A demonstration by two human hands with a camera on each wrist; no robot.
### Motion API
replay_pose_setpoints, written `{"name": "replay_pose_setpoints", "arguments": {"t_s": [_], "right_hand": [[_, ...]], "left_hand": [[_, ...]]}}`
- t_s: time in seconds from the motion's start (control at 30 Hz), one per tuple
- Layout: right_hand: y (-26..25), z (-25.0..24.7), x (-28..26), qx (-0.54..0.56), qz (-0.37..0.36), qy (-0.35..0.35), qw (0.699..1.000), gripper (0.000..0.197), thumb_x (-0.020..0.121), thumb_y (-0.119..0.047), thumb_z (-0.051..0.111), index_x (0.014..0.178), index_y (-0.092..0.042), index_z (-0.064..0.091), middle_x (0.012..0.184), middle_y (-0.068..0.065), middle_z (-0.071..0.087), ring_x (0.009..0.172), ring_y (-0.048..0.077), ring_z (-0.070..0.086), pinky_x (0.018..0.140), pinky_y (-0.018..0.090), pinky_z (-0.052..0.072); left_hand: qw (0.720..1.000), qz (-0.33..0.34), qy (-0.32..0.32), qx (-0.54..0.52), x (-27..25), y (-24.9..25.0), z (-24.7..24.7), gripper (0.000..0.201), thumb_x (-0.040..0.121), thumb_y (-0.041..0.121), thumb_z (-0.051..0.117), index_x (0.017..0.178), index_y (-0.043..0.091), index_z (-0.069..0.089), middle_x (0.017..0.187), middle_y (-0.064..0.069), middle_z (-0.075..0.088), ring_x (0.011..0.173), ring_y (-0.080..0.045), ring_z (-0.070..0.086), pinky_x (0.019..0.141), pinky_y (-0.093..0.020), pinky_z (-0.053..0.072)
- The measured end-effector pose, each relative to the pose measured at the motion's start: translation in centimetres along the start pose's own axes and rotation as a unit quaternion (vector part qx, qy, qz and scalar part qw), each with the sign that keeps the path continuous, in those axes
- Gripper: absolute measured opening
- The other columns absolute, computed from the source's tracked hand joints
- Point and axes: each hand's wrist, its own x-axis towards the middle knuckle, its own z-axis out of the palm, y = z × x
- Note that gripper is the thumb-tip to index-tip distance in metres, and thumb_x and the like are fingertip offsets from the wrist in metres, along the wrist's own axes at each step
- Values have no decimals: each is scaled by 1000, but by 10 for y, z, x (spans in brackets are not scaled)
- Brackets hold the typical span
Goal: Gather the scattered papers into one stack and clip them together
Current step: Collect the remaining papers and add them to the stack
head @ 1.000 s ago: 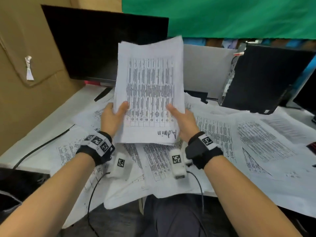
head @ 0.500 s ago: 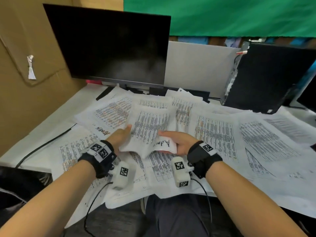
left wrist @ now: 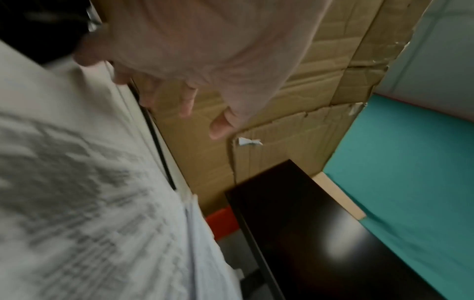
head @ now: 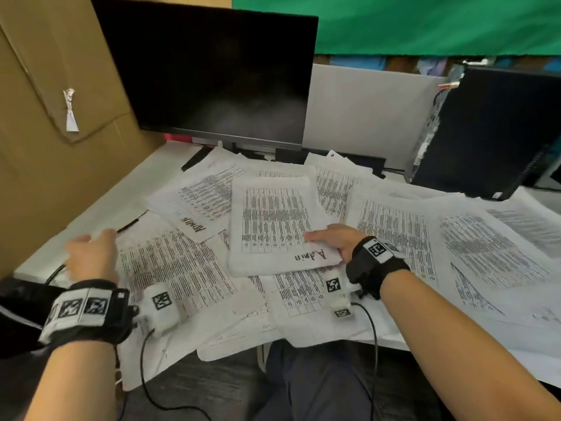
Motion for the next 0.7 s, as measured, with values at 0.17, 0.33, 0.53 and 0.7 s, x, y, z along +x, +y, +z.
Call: {"name": "replay_pose_setpoints", "arguments": {"t_s": [0.17, 0.33, 0.53, 0.7], "right_hand": [[11, 1, 8, -2, -20, 16, 1000, 68, 82, -33, 76, 135, -2, 47, 137, 13, 57, 121, 35, 55, 97, 45, 49], [16, 1, 5, 37, -39, 8, 999, 44, 87, -23, 72, 121, 0, 55, 112, 19, 71, 105, 37, 67, 92, 53, 53], [13, 1, -7, 38, -55, -34, 997, 14, 91, -16, 67, 102, -12, 58, 108, 10, 70, 105, 31, 64, 101, 50, 48], [19, -2, -1, 58, -63, -30, 996, 41, 95, -16, 63, 133, -6, 53, 122, 17, 67, 111, 35, 64, 96, 51, 51]], "left_hand": [[984, -8, -61, 167, -22, -21, -12, 86, 83, 47, 63, 148, 7, 22, 151, -22, 23, 138, -44, 24, 109, -53, 26], [968, 28, -108, 223, -49, -16, -9, 94, 85, 26, 70, 150, 4, 7, 150, -26, 23, 133, -44, 32, 105, -48, 33], [931, 298, -121, 173, -96, 34, -11, 69, 84, 7, 68, 143, 18, 34, 122, -28, 55, 114, -40, 53, 91, -46, 43], [813, 558, -157, 40, -168, 108, -27, 50, 86, 12, 67, 126, 34, 50, 104, 14, 65, 96, -7, 63, 91, -32, 49]]}}
